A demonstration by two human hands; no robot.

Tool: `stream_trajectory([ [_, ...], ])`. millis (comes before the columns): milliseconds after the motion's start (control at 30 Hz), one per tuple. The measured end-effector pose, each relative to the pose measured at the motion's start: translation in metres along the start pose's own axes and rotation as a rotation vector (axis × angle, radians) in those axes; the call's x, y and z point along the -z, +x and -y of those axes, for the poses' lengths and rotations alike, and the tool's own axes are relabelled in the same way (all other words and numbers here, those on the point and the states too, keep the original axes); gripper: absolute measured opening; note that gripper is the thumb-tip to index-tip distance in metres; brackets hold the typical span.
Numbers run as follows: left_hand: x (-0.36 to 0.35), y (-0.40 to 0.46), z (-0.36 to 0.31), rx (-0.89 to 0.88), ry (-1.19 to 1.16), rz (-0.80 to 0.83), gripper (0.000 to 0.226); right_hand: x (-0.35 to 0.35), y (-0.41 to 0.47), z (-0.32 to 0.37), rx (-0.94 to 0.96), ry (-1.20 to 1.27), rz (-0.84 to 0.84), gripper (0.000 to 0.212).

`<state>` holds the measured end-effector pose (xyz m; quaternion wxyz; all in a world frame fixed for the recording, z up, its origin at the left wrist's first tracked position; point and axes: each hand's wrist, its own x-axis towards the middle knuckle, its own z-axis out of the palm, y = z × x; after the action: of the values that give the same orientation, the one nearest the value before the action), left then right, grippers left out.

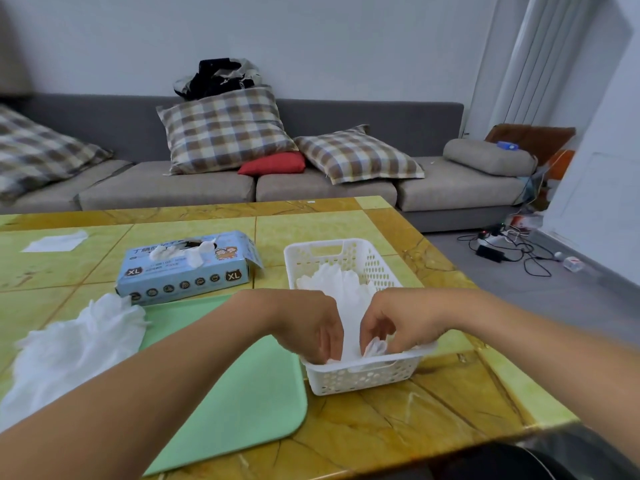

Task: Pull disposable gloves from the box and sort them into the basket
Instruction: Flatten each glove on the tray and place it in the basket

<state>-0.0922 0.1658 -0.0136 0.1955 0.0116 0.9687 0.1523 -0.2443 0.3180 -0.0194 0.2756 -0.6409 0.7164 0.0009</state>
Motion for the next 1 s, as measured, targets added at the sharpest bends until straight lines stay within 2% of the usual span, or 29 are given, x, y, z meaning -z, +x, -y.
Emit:
stream_trajectory([
  [67, 0.007, -0.002, -0.002, 0.042, -0.025, 0.011, 0.028, 0.018, 0.000, 0.004, -0.087, 0.037, 0.200, 0.045],
  [100, 0.012, -0.002, -0.002, 0.066, -0.049, -0.042, 0.025, 0.029, 0.001, 0.007, -0.114, 0.068, 0.233, 0.049],
  [167, 0.020, 0.005, 0.004, 0.114, 0.006, -0.244, 0.019, 0.044, 0.012, 0.011, -0.120, 0.115, 0.090, 0.051],
  [233, 0.019, 0.020, 0.007, 0.223, 0.154, -0.385, 0.032, 0.045, 0.032, 0.015, -0.177, 0.032, -0.060, 0.074],
  [300, 0.015, 0.037, 0.004, 0.349, 0.205, -0.303, 0.045, 0.033, 0.053, 0.020, -0.282, -0.115, 0.001, 0.108],
  [400, 0.011, 0.063, -0.001, 0.438, 0.147, -0.014, 0.067, 0.013, 0.077, 0.019, -0.410, -0.235, 0.166, 0.123],
  [467, 0.007, 0.076, 0.000, 0.459, 0.146, 0.104, 0.078, 0.005, 0.088, 0.010, -0.490, -0.281, 0.187, 0.132],
  [533, 0.001, 0.087, 0.003, 0.451, 0.169, 0.166, 0.082, 0.000, 0.096, -0.002, -0.547, -0.221, 0.111, 0.126],
  [600, -0.002, 0.094, 0.010, 0.428, 0.136, 0.182, 0.085, -0.001, 0.100, -0.012, -0.543, -0.123, 0.015, 0.096],
  [633, -0.001, 0.096, 0.014, 0.427, 0.115, 0.178, 0.087, 0.000, 0.101, -0.015, -0.532, -0.116, -0.006, 0.089],
  [667, 0.000, 0.097, 0.017, 0.429, 0.101, 0.168, 0.089, 0.001, 0.101, -0.018, -0.528, -0.118, -0.006, 0.093],
  [733, 0.001, 0.096, 0.020, 0.429, 0.115, 0.124, 0.090, 0.006, 0.094, -0.012, -0.527, -0.168, 0.062, 0.122],
  [767, 0.001, 0.094, 0.022, 0.421, 0.128, 0.090, 0.088, 0.009, 0.089, -0.008, -0.513, -0.223, 0.082, 0.128],
  [833, -0.002, 0.090, 0.025, 0.404, 0.119, 0.027, 0.085, 0.012, 0.083, 0.000, -0.477, -0.319, 0.063, 0.118],
  [1000, -0.004, 0.087, 0.024, 0.348, 0.073, -0.017, 0.088, 0.004, 0.084, 0.001, -0.469, -0.368, 0.140, 0.125],
])
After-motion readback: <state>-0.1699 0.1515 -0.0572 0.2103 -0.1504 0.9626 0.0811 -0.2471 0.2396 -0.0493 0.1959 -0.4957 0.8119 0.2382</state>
